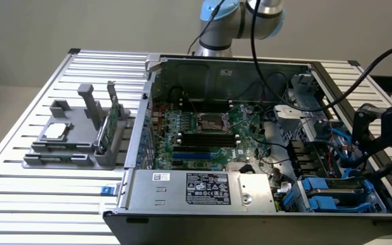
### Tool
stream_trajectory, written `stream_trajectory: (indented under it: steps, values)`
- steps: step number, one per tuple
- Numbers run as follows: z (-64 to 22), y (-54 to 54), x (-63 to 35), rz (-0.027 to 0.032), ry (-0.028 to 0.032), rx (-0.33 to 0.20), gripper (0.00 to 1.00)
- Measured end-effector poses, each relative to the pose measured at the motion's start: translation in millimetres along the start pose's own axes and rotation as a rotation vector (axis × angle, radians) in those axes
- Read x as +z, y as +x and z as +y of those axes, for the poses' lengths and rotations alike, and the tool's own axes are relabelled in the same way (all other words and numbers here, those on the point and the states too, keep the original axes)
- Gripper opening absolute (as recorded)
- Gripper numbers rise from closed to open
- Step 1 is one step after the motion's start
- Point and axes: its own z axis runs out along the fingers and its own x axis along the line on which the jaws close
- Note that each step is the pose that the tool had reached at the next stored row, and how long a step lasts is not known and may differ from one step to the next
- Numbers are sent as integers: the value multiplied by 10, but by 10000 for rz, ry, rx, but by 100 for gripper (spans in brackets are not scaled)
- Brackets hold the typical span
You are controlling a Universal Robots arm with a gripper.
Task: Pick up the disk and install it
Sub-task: 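Insert the first disk wire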
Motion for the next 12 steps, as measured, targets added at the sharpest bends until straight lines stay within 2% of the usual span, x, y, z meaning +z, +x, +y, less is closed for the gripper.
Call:
stream_trajectory:
  steps: [12]
  values:
    - [-4, 0, 29, 43, 29, 1174, 36]
